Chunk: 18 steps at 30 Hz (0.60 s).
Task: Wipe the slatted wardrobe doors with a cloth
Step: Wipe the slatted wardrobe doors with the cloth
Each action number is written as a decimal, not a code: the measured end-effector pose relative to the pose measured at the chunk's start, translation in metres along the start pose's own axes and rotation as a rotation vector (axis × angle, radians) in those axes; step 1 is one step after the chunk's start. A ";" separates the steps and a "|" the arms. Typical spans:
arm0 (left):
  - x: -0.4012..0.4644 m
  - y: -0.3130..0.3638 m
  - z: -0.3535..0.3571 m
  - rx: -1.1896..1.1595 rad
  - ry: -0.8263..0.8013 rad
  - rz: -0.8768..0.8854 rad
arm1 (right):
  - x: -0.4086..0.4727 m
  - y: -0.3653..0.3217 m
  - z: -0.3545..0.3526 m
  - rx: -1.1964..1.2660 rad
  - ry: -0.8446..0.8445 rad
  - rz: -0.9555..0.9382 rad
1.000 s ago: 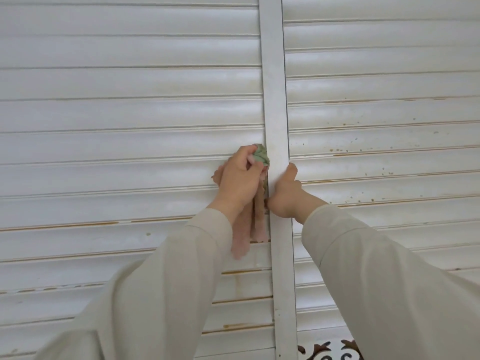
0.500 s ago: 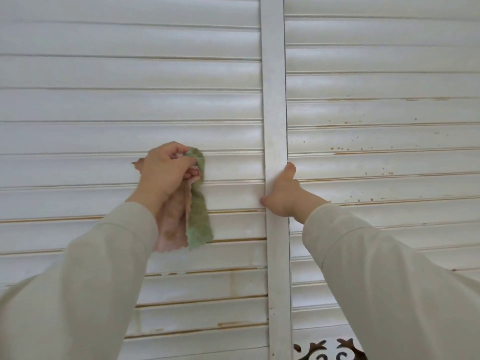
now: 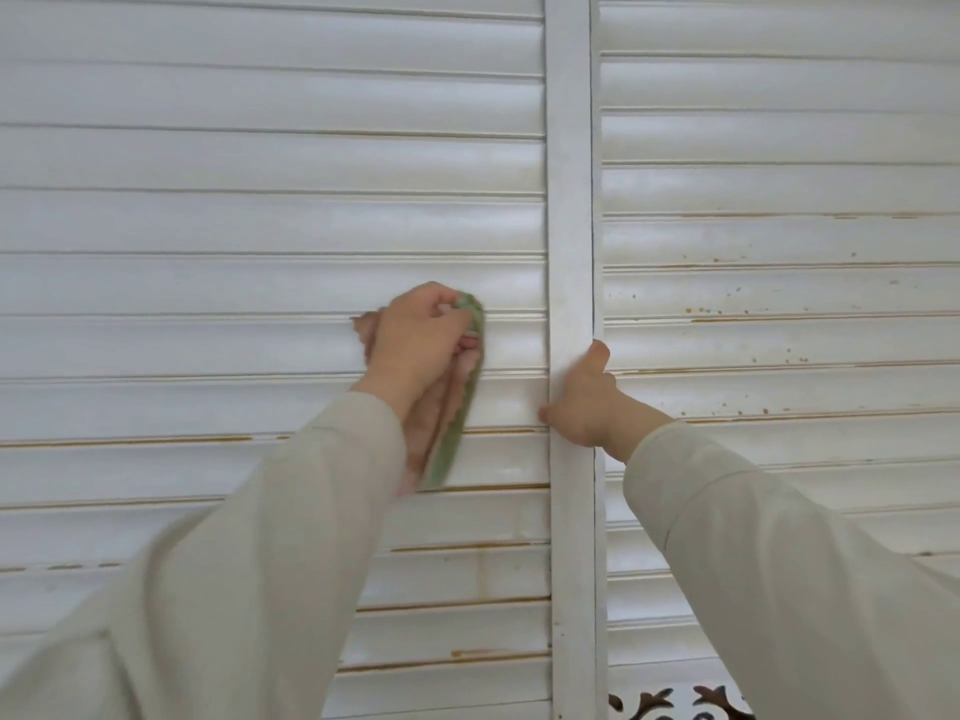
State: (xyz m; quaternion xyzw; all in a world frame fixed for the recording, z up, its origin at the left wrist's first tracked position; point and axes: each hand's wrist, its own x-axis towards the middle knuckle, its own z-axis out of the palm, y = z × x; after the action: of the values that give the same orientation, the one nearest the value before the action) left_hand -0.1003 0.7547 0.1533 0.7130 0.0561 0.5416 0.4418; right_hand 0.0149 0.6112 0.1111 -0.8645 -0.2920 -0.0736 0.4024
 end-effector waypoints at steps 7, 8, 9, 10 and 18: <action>-0.011 0.012 0.060 0.034 -0.187 0.074 | 0.000 0.002 0.005 0.108 0.032 0.007; -0.009 0.010 0.058 0.044 -0.195 0.076 | 0.000 0.001 0.005 0.116 0.037 0.009; -0.009 0.009 0.055 0.059 -0.209 0.074 | -0.001 0.001 0.006 0.122 0.047 0.015; -0.009 0.008 0.054 0.078 -0.226 0.084 | -0.001 0.002 0.008 0.124 0.069 0.018; -0.004 -0.004 -0.001 0.362 -0.317 0.154 | -0.029 -0.040 0.039 -0.103 0.494 0.179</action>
State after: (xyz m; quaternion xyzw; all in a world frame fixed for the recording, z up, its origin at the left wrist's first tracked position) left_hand -0.1016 0.7554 0.1478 0.8585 0.0278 0.4363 0.2680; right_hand -0.0355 0.6475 0.1006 -0.8621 -0.1029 -0.2613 0.4219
